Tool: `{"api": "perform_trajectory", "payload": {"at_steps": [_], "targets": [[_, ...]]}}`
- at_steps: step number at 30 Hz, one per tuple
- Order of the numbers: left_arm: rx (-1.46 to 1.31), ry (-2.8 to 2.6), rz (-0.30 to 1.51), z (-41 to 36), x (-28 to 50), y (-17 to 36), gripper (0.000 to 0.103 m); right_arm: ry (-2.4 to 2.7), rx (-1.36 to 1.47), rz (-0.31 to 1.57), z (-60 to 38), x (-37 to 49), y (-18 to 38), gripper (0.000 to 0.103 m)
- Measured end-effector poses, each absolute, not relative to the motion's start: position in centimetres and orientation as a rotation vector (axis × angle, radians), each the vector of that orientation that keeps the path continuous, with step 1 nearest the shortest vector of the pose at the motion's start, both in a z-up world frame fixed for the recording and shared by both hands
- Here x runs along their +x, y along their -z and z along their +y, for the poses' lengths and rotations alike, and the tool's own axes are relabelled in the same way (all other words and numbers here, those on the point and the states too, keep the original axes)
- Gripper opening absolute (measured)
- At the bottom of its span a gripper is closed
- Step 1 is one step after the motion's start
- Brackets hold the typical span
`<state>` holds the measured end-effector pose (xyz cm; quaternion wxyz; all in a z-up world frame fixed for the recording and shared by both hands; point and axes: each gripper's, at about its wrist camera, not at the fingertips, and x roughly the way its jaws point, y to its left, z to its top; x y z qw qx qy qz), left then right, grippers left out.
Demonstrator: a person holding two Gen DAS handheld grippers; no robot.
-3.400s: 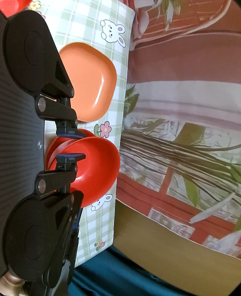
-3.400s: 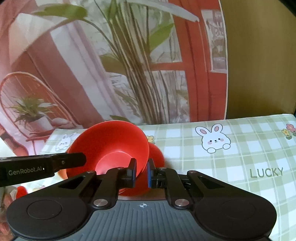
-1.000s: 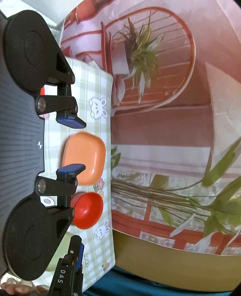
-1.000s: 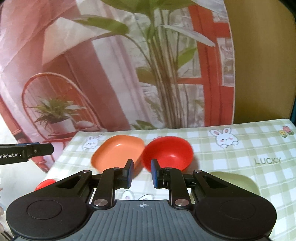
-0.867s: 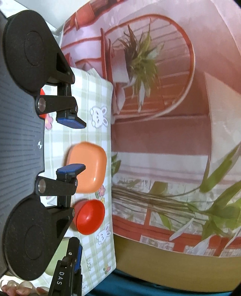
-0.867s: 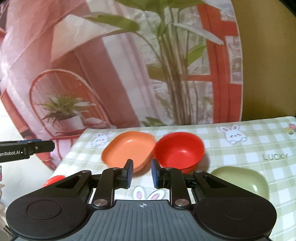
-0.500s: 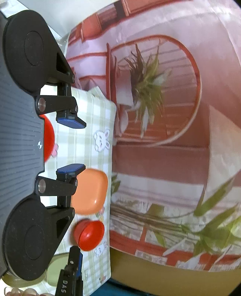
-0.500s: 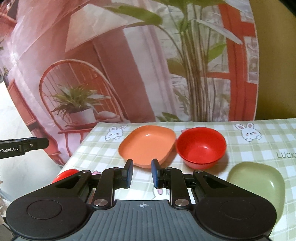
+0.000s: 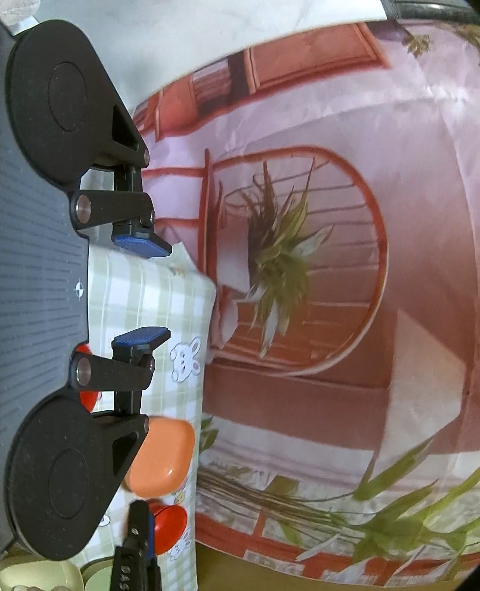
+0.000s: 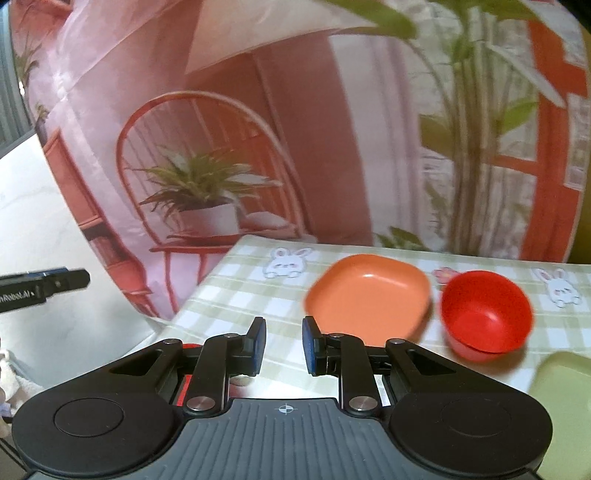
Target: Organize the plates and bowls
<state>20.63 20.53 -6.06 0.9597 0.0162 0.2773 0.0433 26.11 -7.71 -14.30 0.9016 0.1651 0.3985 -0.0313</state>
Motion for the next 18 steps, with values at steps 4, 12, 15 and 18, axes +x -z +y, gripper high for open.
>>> {"api": "perform_trajectory", "payload": {"at_steps": [4, 12, 15, 18], "targets": [[-0.001, -0.081, 0.577, 21.2, 20.4, 7.0, 0.044, 0.02, 0.336, 0.854, -5.8, 27.7, 15.5, 0.021], [-0.031, -0.049, 0.634, 20.5, 20.6, 11.4, 0.05, -0.04, 0.324, 0.921, -2.3, 29.1, 18.3, 0.021], [-0.065, -0.045, 0.663, 20.4, 20.7, 13.0, 0.051, -0.048, 0.308, 0.95, -1.5, 29.2, 19.3, 0.021], [-0.094, -0.059, 0.694, 20.5, 20.9, 14.6, 0.051, -0.054, 0.302, 0.972, -1.1, 29.3, 20.1, 0.021]]}}
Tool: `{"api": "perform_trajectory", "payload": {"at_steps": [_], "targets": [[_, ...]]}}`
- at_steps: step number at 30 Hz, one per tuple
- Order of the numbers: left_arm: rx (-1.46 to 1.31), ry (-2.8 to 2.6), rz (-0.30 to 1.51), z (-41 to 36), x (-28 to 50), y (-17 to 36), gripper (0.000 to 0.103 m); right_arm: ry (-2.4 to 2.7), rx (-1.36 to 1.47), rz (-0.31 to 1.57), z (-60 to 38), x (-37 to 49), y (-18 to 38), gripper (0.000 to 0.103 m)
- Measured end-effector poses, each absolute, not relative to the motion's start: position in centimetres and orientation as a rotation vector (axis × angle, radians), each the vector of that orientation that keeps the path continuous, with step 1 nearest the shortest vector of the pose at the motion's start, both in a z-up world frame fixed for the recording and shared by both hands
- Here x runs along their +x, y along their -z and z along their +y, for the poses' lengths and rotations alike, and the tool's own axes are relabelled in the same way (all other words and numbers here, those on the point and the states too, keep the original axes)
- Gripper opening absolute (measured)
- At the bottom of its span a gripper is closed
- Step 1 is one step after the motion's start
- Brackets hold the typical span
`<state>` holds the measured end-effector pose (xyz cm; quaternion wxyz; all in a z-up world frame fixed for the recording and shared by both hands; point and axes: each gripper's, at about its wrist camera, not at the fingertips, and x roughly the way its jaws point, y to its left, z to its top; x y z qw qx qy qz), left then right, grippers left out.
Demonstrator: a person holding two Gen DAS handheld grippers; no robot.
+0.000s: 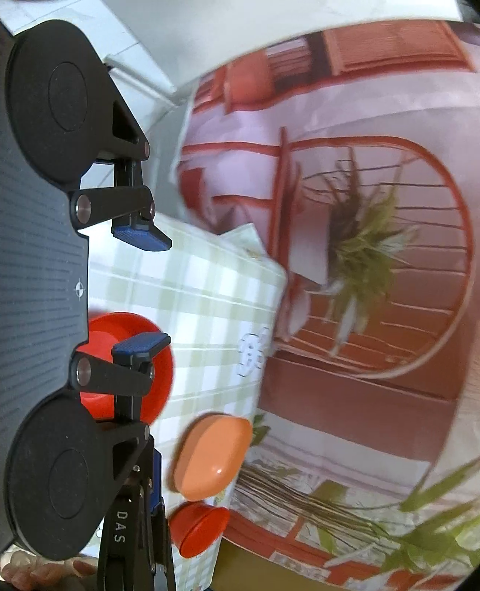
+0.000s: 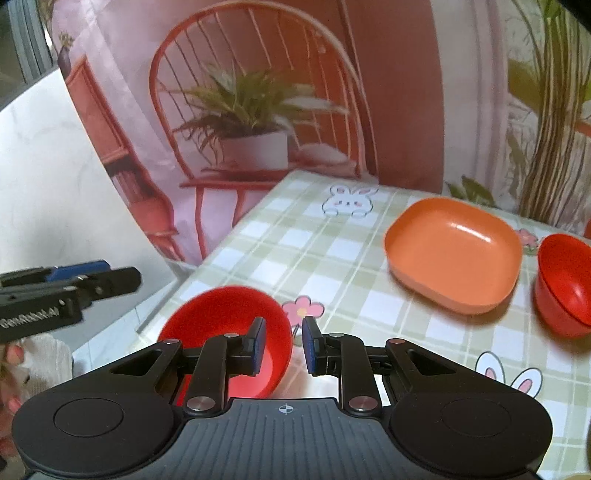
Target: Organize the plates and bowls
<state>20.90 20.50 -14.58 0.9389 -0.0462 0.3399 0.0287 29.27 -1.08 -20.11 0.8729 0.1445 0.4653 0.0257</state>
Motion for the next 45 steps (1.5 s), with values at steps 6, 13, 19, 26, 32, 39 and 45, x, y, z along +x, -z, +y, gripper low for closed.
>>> {"api": "perform_trajectory", "payload": {"at_steps": [6, 13, 19, 26, 32, 39, 45], "targets": [[-0.156, -0.086, 0.744, 20.7, 21.3, 16.6, 0.051, -0.058, 0.302, 1.006, -0.7, 29.2, 21.7, 0.02], [-0.184, -0.094, 0.774, 20.1, 21.8, 17.8, 0.051, -0.065, 0.327, 1.031, -0.7, 29.0, 22.8, 0.018], [-0.185, -0.077, 0.796, 19.4, 21.9, 18.1, 0.025, -0.069, 0.353, 1.035, -1.0, 28.8, 23.2, 0.01], [-0.21, -0.087, 0.805, 18.7, 21.3, 17.8, 0.016, -0.087, 0.405, 1.022, -1.4, 28.0, 23.1, 0.01], [-0.219, -0.09, 0.818, 17.4, 20.9, 17.2, 0.016, -0.073, 0.433, 1.0, -1.9, 26.4, 22.3, 0.009], [-0.215, -0.065, 0.821, 15.1, 20.2, 16.2, 0.016, -0.045, 0.423, 0.941, -3.3, 24.1, 20.5, 0.009], [-0.168, -0.041, 0.824, 12.4, 20.0, 15.3, 0.016, -0.011, 0.443, 0.912, -5.3, 21.9, 19.7, 0.009]]}}
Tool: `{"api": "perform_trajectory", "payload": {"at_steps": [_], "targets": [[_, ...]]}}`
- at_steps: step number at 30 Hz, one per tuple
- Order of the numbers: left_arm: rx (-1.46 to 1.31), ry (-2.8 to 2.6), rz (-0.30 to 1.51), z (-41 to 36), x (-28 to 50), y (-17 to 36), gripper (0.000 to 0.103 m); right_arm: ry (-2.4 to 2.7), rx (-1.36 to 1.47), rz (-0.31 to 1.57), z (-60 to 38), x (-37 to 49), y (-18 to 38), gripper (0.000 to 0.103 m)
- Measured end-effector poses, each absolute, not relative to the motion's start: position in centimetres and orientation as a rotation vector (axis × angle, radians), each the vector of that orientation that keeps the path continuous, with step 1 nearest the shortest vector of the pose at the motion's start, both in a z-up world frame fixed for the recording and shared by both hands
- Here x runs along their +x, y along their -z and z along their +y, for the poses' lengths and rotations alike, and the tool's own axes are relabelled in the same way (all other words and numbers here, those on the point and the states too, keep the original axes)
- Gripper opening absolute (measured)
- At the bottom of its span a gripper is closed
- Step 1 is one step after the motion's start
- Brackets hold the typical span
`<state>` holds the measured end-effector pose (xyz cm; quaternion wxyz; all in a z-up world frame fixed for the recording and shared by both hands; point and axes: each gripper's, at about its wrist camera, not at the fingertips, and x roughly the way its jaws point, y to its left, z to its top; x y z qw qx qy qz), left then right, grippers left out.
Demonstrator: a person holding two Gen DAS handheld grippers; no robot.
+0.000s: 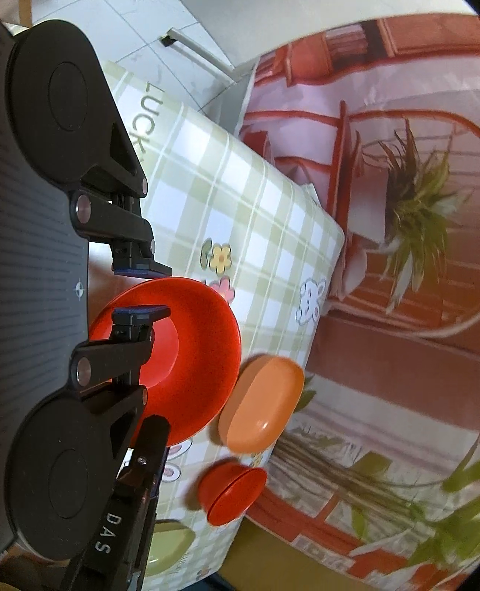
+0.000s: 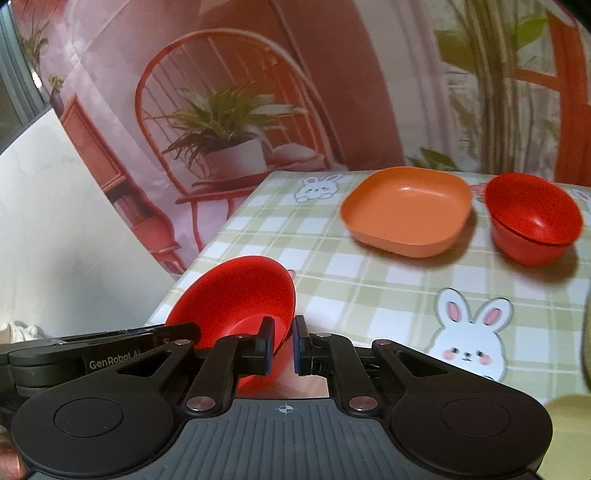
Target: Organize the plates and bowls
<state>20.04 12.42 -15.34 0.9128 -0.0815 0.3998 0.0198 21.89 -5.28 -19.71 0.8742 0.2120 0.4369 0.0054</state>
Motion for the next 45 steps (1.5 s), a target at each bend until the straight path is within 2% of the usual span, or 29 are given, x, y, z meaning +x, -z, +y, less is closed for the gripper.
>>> {"api": "perform_trajectory", "payload": {"at_steps": [24, 45], "targets": [[0.013, 0.177, 0.783, 0.3, 25.3, 11.8, 0.016, 0.197, 0.668, 0.725, -17.6, 16.2, 17.9, 0.009], [0.073, 0.339, 0.812, -7.9, 35.6, 14.4, 0.016, 0.377, 0.606, 0.679, -28.2, 19.6, 19.4, 0.009]]}}
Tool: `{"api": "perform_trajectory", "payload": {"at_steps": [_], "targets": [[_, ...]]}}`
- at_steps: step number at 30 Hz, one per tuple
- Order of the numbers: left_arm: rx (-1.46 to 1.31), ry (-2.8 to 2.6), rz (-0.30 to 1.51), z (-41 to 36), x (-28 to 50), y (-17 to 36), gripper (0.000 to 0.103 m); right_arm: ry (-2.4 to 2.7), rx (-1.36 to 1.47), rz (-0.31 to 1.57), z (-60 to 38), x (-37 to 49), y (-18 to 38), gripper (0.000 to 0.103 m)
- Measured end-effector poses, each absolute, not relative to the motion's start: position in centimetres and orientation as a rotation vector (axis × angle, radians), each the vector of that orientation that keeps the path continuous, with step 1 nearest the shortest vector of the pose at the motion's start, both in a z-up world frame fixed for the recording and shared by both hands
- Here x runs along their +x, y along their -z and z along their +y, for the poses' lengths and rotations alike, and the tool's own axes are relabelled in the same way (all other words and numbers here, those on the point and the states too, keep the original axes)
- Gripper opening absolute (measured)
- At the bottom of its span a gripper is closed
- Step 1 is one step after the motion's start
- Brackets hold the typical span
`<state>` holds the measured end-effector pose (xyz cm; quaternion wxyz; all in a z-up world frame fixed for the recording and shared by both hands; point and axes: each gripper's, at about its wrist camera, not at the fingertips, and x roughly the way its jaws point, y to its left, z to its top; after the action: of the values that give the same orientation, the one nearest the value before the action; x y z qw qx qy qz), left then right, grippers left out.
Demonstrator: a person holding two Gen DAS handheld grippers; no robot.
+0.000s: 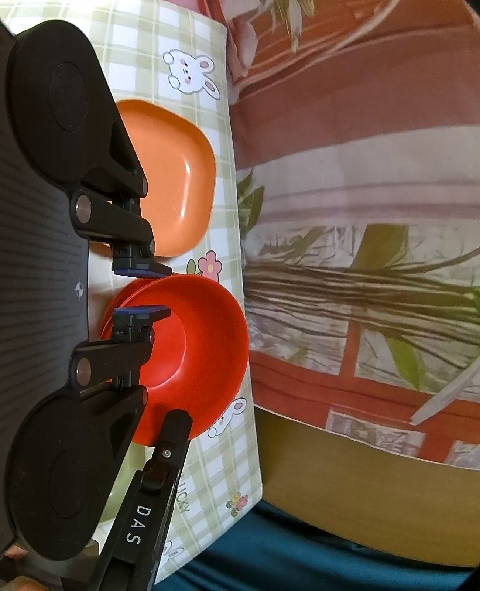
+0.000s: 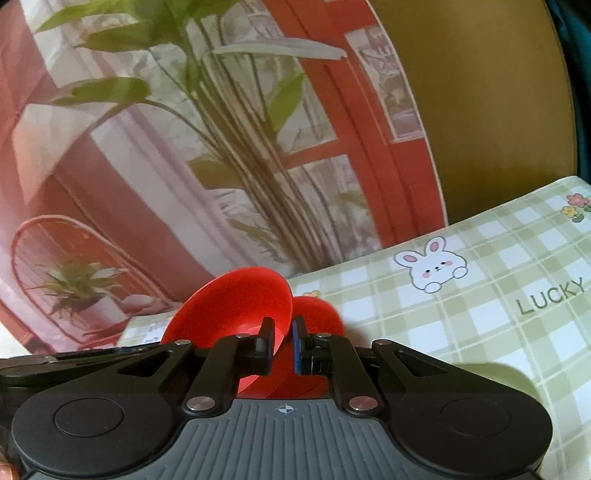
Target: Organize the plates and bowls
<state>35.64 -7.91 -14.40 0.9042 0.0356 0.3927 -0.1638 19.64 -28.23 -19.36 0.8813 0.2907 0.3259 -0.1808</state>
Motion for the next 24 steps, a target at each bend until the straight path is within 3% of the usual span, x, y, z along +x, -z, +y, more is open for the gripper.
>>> {"api": "perform_trajectory", "payload": {"at_steps": [20, 24], "targets": [[0.097, 0.343, 0.849, -8.8, 38.1, 17.1, 0.018, 0.415, 0.587, 0.745, -30.1, 21.3, 22.6, 0.01], [0.084, 0.341, 0.861, -8.4, 38.3, 17.1, 0.028, 0.437, 0.569, 0.756, -30.1, 21.2, 22.6, 0.012]]}}
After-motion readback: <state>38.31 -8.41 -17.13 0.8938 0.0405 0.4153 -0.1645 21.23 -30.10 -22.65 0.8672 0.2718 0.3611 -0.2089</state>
